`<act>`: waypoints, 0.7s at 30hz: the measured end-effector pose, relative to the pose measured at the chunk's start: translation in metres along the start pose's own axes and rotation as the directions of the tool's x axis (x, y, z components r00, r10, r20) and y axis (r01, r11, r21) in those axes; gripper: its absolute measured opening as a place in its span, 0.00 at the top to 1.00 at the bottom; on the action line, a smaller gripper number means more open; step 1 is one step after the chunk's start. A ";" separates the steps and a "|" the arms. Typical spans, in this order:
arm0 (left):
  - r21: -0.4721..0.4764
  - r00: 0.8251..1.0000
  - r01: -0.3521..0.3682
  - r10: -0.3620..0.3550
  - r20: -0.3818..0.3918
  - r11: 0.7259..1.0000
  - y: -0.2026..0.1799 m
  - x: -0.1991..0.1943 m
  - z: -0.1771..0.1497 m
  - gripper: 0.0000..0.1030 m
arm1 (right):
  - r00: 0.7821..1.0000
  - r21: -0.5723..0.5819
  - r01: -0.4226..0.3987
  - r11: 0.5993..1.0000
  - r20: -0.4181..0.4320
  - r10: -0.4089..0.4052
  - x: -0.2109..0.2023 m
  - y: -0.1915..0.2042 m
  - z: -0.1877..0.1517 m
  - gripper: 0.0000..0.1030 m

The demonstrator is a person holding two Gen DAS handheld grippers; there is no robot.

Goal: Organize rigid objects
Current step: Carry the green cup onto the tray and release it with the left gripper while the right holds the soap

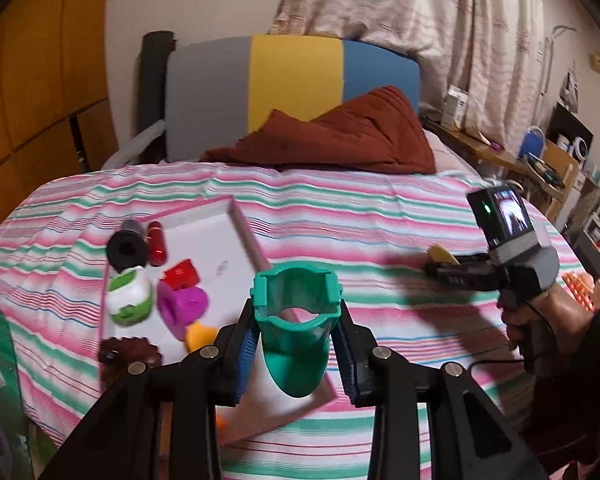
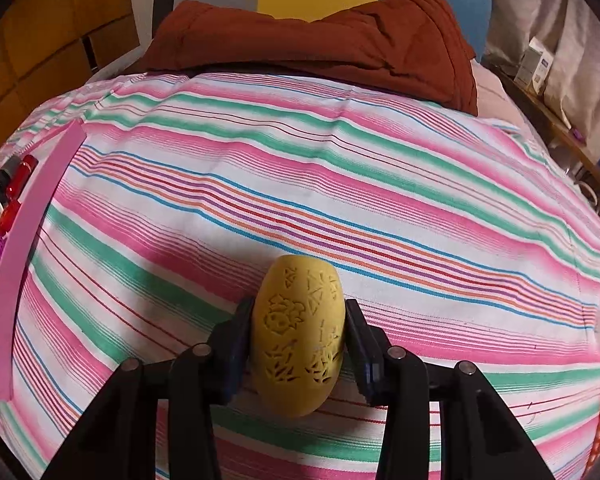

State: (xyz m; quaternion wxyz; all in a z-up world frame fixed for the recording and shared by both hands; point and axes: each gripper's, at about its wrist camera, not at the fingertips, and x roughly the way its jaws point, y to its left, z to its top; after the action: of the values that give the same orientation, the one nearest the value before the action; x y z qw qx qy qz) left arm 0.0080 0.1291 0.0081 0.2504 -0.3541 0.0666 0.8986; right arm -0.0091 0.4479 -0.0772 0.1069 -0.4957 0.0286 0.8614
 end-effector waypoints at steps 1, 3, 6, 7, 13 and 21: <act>-0.005 1.000 -0.007 0.007 0.003 1.000 0.003 0.000 0.001 0.66 | 1.000 -0.004 0.005 1.000 0.002 -0.005 0.000 0.001 0.000 0.57; -0.019 1.000 -0.027 0.027 0.008 0.999 0.014 0.001 0.005 0.66 | 1.000 -0.005 0.006 1.000 0.004 -0.006 0.000 0.000 -0.001 0.57; -0.055 0.999 -0.045 0.046 0.005 0.997 0.030 0.003 0.010 0.66 | 1.000 -0.010 0.010 1.000 0.005 -0.010 0.000 0.001 0.000 0.57; -0.076 0.999 -0.047 0.048 0.001 0.996 0.036 0.005 0.012 0.66 | 1.000 -0.017 0.016 1.000 0.007 -0.015 0.000 0.003 -0.001 0.57; -0.107 0.997 -0.074 0.072 -0.021 0.991 0.048 0.014 0.014 0.66 | 1.000 -0.030 0.027 0.999 0.011 -0.026 0.000 0.005 -0.001 0.57; -0.016 0.992 -0.125 0.125 0.016 0.992 0.030 0.012 0.018 0.66 | 0.999 -0.037 0.032 0.999 0.013 -0.031 0.000 0.005 -0.001 0.57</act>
State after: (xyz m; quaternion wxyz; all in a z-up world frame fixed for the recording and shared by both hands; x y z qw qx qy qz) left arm -0.0252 0.1137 0.0119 0.1914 -0.3436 0.0798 0.9159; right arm -0.0094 0.4427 -0.0783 0.1116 -0.4926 0.0042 0.8631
